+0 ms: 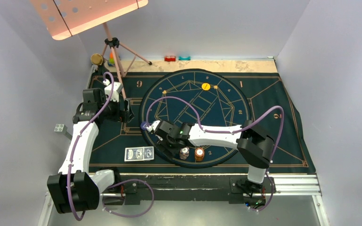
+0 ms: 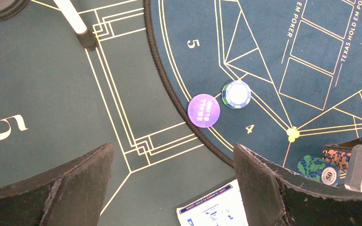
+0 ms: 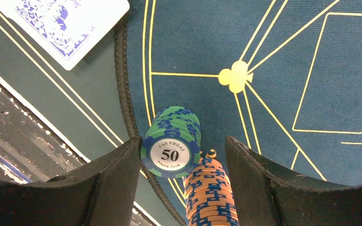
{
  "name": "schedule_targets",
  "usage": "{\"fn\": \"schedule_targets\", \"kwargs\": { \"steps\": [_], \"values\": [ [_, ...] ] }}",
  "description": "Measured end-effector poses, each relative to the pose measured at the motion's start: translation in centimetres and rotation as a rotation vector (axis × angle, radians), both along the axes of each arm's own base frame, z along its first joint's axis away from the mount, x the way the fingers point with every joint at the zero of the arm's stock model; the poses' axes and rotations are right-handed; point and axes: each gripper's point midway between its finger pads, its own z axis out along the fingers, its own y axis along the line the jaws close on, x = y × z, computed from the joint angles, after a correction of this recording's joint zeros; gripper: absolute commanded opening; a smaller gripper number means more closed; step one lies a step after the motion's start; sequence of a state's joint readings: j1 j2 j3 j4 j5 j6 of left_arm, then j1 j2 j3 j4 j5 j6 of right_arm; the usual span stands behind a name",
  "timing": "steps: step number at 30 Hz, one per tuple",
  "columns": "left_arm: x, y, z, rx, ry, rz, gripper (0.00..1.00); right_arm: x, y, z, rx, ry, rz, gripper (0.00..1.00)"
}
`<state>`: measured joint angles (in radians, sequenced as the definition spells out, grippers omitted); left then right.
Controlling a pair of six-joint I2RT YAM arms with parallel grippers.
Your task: Distribute texas hold em gaming equipment
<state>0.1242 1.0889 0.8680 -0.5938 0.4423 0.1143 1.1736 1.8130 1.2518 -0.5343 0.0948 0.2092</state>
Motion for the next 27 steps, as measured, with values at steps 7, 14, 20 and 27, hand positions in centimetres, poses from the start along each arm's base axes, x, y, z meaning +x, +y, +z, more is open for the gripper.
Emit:
{"fn": "schedule_targets", "kwargs": {
  "steps": [7, 14, 20, 27],
  "values": [
    [0.0, 0.0, 0.0, 0.0, 0.0, 0.0, 1.0, 0.2, 0.5, 0.1, 0.018, -0.006, 0.001, 0.62],
    [0.0, 0.0, 0.0, 0.0, 0.0, 0.0, 1.0, 0.0, 0.4, -1.5, -0.011, 0.013, 0.003, 0.58],
    [0.0, 0.0, 0.0, 0.0, 0.0, 0.0, 1.0, -0.1, 0.4, -1.7, -0.015, 0.015, 0.005, 0.55],
    [0.0, 0.0, 0.0, 0.0, -0.001, 0.0, 1.0, -0.1, 0.4, -1.7, -0.016, 0.015, 0.007, 0.56]
  ]
}}
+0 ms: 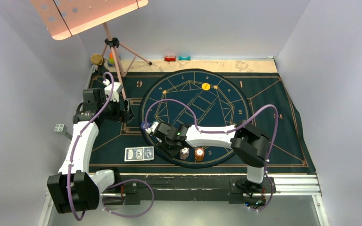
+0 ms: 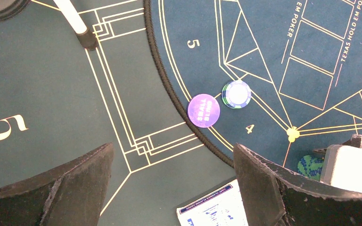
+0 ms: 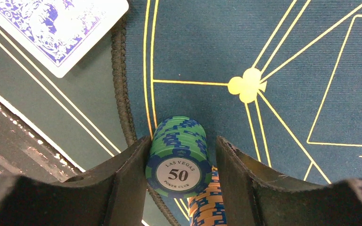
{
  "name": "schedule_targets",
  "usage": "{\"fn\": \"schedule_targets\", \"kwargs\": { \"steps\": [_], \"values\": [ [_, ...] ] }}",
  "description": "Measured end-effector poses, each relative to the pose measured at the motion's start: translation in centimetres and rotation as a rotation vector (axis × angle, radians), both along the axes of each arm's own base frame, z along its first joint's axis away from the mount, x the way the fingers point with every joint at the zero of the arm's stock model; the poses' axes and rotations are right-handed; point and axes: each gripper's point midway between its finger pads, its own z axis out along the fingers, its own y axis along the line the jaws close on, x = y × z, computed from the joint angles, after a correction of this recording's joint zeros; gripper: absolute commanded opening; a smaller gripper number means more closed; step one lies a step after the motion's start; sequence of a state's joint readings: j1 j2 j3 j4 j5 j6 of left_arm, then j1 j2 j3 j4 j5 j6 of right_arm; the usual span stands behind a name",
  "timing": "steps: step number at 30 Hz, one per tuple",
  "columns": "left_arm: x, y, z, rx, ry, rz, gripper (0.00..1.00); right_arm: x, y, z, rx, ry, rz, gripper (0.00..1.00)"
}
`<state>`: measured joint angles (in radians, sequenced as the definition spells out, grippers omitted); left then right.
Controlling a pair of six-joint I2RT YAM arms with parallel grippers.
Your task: Distribute texas hold em gaming equipment
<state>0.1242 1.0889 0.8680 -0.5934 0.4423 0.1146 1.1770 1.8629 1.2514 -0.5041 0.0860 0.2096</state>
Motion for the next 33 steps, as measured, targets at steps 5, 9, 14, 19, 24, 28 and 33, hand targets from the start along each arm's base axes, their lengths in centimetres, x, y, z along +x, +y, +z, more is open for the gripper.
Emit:
{"fn": "schedule_targets", "kwargs": {
  "steps": [5, 9, 14, 19, 24, 28, 33],
  "values": [
    [0.0, 0.0, 0.0, 0.0, 0.0, 0.0, 1.0, 0.0, 0.0, 0.0, -0.002, 0.0, 0.001, 0.57],
    [0.0, 0.0, 0.0, 0.0, 0.0, 0.0, 1.0, -0.1, 0.0, 0.2, 0.002, -0.001, 0.002, 0.59],
    [0.0, 0.0, 0.0, 0.0, 0.0, -0.001, 1.0, -0.1, 0.0, 0.6, 0.011, -0.002, 0.003, 0.62],
    [0.0, 0.0, 0.0, 0.0, 0.0, -0.001, 1.0, 0.0, 0.1, 1.0, 0.019, -0.006, 0.002, 0.59],
    [0.0, 0.0, 0.0, 0.0, 0.0, 0.0, 1.0, 0.0, 0.1, 1.5, 0.032, -0.012, 0.003, 0.51],
    [0.0, 0.0, 0.0, 0.0, -0.001, -0.001, 1.0, 0.0, 0.1, 1.7, 0.034, -0.013, 0.002, 0.44],
    [0.0, 0.0, 0.0, 0.0, -0.001, -0.001, 1.0, 0.0, 0.1, 1.6, 0.033, -0.012, 0.002, 0.29]
  ]
}}
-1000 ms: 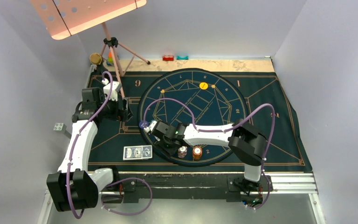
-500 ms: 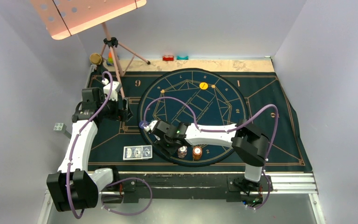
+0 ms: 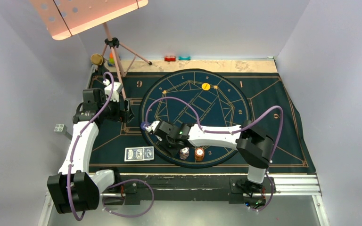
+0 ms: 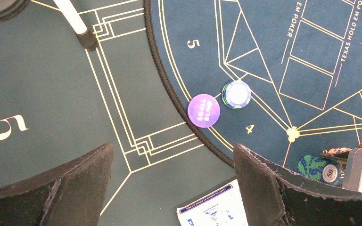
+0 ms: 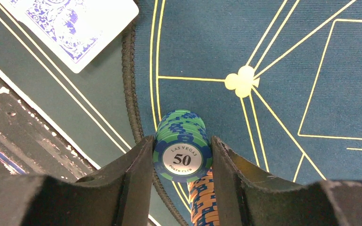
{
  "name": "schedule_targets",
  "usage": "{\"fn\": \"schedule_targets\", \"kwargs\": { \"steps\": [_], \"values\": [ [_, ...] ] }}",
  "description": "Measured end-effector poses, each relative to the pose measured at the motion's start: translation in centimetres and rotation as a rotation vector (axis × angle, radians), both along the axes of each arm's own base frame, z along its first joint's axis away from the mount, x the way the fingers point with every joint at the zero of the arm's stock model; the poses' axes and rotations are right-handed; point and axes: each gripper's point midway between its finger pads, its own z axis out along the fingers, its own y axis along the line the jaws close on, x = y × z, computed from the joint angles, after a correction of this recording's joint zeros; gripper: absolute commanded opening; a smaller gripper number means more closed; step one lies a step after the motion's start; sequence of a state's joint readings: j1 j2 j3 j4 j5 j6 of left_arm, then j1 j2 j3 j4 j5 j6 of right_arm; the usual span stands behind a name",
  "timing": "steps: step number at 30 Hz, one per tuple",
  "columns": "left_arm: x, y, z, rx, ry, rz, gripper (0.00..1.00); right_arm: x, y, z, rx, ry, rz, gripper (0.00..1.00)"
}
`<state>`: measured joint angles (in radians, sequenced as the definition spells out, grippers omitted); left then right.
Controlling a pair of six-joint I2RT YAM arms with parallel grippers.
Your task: Distribute texas hold em gaming equipment
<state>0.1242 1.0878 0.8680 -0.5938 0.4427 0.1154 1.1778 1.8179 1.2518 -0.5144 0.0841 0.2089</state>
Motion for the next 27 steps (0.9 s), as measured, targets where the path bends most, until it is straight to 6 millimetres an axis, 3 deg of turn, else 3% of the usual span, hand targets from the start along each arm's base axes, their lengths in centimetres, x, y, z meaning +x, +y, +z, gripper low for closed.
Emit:
{"fn": "schedule_targets", "kwargs": {
  "steps": [10, 17, 21, 27],
  "values": [
    [0.0, 0.0, 0.2, 0.001, -0.008, 0.0, 1.0, 0.0, -0.1, 0.1, -0.005, 0.002, 0.001, 0.0],
    [0.0, 0.0, 0.3, 0.002, -0.01, 0.0, 1.0, 1.8, 0.2, 2.4, 0.028, -0.015, -0.029, 0.0],
    [0.0, 0.0, 0.3, 0.001, -0.01, 0.001, 1.0, 5.5, 0.0, 5.2, 0.096, -0.047, -0.107, 0.0],
    [0.0, 0.0, 0.3, 0.001, -0.01, 0.001, 1.0, 14.9, -3.0, 9.0, 0.158, -0.133, -0.319, 0.0]
  ]
}}
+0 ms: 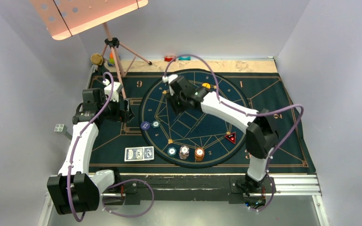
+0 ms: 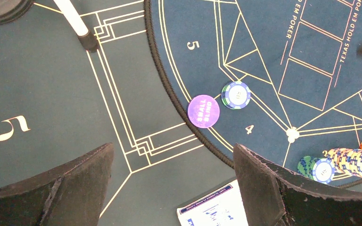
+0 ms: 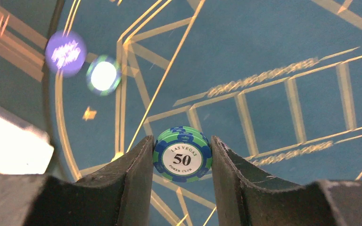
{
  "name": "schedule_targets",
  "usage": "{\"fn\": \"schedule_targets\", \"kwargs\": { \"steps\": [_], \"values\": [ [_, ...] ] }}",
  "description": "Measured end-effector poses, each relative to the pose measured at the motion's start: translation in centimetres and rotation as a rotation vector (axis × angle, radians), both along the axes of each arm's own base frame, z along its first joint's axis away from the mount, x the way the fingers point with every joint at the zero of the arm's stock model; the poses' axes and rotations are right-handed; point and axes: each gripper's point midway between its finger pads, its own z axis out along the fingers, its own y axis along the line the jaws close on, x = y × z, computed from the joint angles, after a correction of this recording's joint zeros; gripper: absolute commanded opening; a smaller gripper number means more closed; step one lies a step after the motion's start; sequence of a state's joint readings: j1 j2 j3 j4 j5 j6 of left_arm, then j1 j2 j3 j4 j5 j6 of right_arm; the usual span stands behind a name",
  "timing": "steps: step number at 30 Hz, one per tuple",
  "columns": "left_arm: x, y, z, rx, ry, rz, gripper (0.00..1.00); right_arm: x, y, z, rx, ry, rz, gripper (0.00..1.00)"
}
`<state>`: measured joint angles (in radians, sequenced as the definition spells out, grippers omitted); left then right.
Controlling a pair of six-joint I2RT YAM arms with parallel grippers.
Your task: Distribute texas hold em gaming equipment
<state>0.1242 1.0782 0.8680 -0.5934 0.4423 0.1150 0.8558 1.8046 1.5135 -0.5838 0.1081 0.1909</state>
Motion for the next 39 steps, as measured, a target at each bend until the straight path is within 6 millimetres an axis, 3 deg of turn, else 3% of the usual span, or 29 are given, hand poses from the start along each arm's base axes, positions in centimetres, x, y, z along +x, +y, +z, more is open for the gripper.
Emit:
{"fn": "schedule_targets", "kwargs": {
  "steps": [4, 6, 10, 14, 19, 29, 34, 39],
  "values": [
    [0.0, 0.0, 0.0, 0.0, 0.0, 0.0, 1.0, 8.0, -1.7, 0.8, -0.001, -0.067, -0.156, 0.0],
    [0.0, 0.0, 0.0, 0.001, 0.0, 0.0, 1.0, 12.3, -2.9, -0.1, -0.018, -0.087, -0.235, 0.0],
    [0.0, 0.0, 0.0, 0.0, 0.0, -0.001, 1.0, 18.9, -5.7, -2.8, -0.057, -0.091, -0.357, 0.0],
    [0.0, 0.0, 0.0, 0.0, 0.0, -0.001, 1.0, 22.5, -8.7, -5.6, -0.088, -0.073, -0.436, 0.0],
    [0.0, 0.0, 0.0, -0.001, 0.0, -0.002, 1.0, 23.4, -11.0, -7.8, -0.118, -0.036, -0.473, 0.0],
    [0.0, -0.1, 0.0, -0.003, 0.0, -0.004, 1.0, 22.6, -8.9, -8.3, -0.094, -0.016, -0.426, 0.01],
    [0.0, -0.1, 0.0, -0.003, -0.001, -0.004, 1.0, 22.3, -8.4, -8.4, -0.079, -0.002, -0.418, 0.15],
    [0.0, -0.1, 0.0, -0.005, -0.001, -0.006, 1.0, 22.2, -8.3, -9.1, -0.08, 0.01, -0.423, 0.37]
  ]
}}
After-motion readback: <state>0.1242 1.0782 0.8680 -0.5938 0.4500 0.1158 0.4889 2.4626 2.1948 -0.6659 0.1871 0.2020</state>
